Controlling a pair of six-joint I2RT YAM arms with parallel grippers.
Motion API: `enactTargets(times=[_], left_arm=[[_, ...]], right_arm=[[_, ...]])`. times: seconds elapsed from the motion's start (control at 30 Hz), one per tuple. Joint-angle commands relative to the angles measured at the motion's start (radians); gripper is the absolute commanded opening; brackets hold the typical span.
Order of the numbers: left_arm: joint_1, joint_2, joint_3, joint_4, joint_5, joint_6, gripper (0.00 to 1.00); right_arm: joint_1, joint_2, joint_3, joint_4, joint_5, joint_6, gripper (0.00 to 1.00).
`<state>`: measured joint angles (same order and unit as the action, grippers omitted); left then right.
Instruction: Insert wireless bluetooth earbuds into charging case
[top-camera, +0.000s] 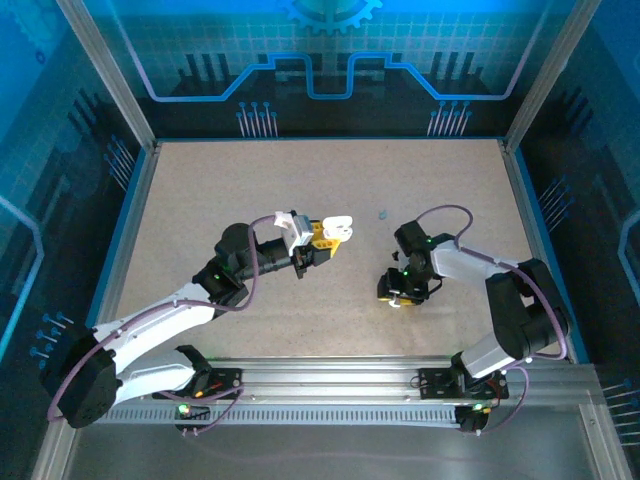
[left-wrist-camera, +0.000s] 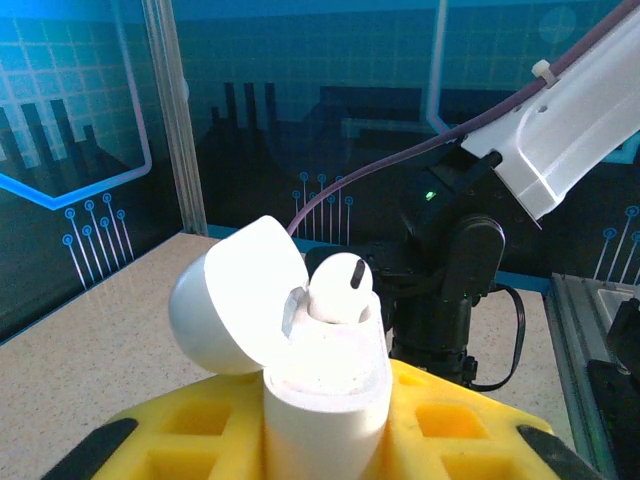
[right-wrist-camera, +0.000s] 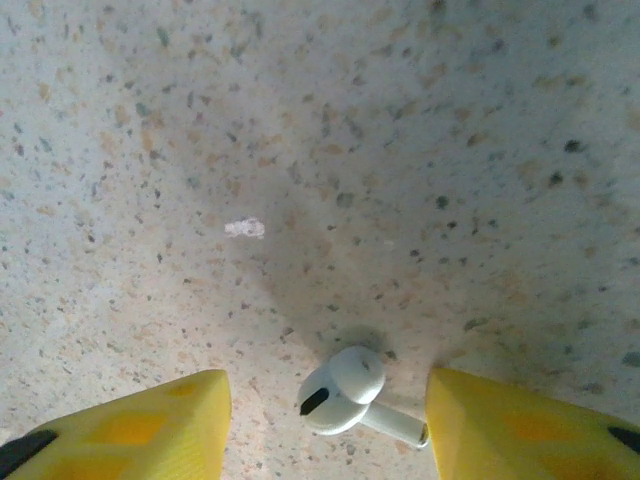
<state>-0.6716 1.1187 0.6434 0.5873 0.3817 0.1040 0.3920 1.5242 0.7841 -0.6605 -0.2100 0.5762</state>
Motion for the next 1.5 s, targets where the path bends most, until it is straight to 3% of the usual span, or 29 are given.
enactTargets(times=[0.0, 0.23, 0.5, 1.03, 1.27, 1.47], left_arm=[[-0.009, -0.014, 0.019, 0.011, -0.006, -0.013, 0.26], [-0.009, -0.020, 0.013, 0.015, -0.009, -0.017, 0.27], [-0.009, -0.026, 0.011, 0.010, -0.014, -0.018, 0.27], [-0.009, -0.038, 0.007, 0.006, -0.024, -0.020, 0.27], [-0.008, -0.036, 0.007, 0.003, -0.026, -0.020, 0.27], [-0.009, -0.037, 0.009, 0.000, -0.029, -0.018, 0.27]], right_arm=[[0.034, -0.028, -0.016, -0.046, -0.014, 0.026, 0.54], [0.048, -0.046, -0.009, -0.061, -0.020, 0.040, 0.52], [0.055, -0.066, 0.075, -0.138, 0.118, -0.010, 0.52], [0.141, 0.148, 0.226, -0.207, 0.256, -0.126, 0.52], [0.150, 0.198, 0.241, -0.214, 0.241, -0.136, 0.52], [0.153, 0.224, 0.234, -0.221, 0.211, -0.131, 0.44]])
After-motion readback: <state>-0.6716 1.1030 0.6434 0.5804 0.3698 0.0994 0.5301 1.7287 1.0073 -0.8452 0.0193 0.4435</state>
